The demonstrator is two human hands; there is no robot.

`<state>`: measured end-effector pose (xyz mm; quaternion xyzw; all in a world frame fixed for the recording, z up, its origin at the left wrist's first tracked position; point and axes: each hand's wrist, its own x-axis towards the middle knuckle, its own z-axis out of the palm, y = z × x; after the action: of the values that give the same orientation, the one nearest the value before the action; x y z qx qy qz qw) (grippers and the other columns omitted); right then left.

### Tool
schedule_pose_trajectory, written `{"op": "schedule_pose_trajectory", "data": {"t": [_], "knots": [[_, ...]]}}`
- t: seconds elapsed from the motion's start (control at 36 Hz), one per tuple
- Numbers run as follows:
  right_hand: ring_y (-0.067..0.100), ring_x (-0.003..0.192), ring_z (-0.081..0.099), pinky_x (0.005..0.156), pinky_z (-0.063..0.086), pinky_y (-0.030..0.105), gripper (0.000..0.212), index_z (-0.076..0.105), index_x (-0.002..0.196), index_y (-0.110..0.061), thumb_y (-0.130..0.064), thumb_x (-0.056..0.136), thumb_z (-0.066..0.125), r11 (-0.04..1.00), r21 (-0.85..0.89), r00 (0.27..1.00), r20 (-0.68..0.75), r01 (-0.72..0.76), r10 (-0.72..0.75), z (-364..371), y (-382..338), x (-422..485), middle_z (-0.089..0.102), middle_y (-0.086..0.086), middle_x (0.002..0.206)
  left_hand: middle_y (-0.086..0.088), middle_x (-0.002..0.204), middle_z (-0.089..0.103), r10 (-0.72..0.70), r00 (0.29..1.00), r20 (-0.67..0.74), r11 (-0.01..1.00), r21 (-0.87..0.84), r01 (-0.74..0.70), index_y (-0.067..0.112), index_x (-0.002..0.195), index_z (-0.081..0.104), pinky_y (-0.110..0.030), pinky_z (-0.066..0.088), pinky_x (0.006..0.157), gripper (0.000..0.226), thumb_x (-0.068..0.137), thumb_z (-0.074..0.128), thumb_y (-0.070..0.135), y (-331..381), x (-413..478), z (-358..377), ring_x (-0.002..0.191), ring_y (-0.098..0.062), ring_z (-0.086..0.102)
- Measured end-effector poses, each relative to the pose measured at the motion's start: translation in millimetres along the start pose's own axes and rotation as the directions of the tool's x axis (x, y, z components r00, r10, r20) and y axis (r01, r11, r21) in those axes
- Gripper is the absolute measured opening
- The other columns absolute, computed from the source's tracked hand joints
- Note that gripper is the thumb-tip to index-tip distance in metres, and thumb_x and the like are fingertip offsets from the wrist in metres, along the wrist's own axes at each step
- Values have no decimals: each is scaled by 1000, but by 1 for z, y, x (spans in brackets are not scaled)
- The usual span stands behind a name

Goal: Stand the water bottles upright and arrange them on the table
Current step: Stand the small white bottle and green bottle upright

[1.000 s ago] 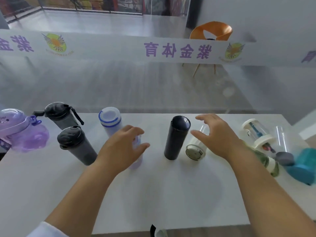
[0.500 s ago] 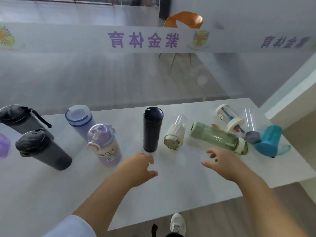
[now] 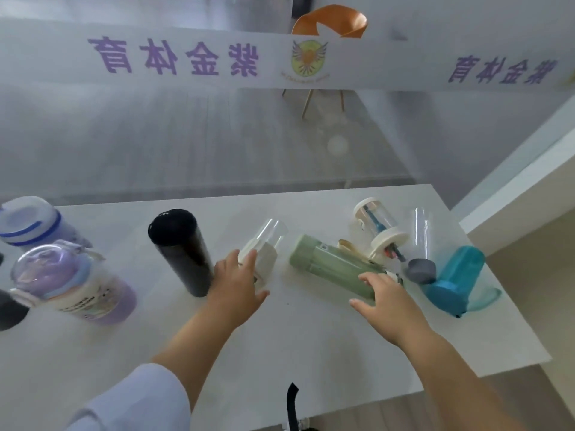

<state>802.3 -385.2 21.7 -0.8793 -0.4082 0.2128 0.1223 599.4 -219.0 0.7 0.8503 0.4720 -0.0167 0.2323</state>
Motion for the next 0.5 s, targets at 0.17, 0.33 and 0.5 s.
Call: {"op": "schedule_pose_trajectory", "data": {"t": [0.17,0.33,0.5], "knots": [[25,122,36,104,38,37,68,31,139,-18,-41,83,62,994,-106,999,-36,14,-18,-4,34,24,43,6,133,-12,129,39,-245,970,-11,968,-58,244,21,139,23,-45,43,95,82,76,69,46,15,21,24,116,-36,42],[29,127,27,107,34,37,79,19,142,-17,-44,82,62,979,-202,1000,24,-16,21,1,57,40,27,10,142,-17,127,33,-372,925,-75,923,-139,359,20,133,28,-48,40,96,76,73,73,30,17,27,38,116,-40,36],[30,131,28,109,33,38,85,12,143,-15,-43,81,63,976,-220,991,130,6,23,6,71,48,22,13,144,-15,117,33,-379,918,-114,907,-240,345,17,128,33,-38,46,82,71,70,72,24,23,21,42,107,-38,45]]}}
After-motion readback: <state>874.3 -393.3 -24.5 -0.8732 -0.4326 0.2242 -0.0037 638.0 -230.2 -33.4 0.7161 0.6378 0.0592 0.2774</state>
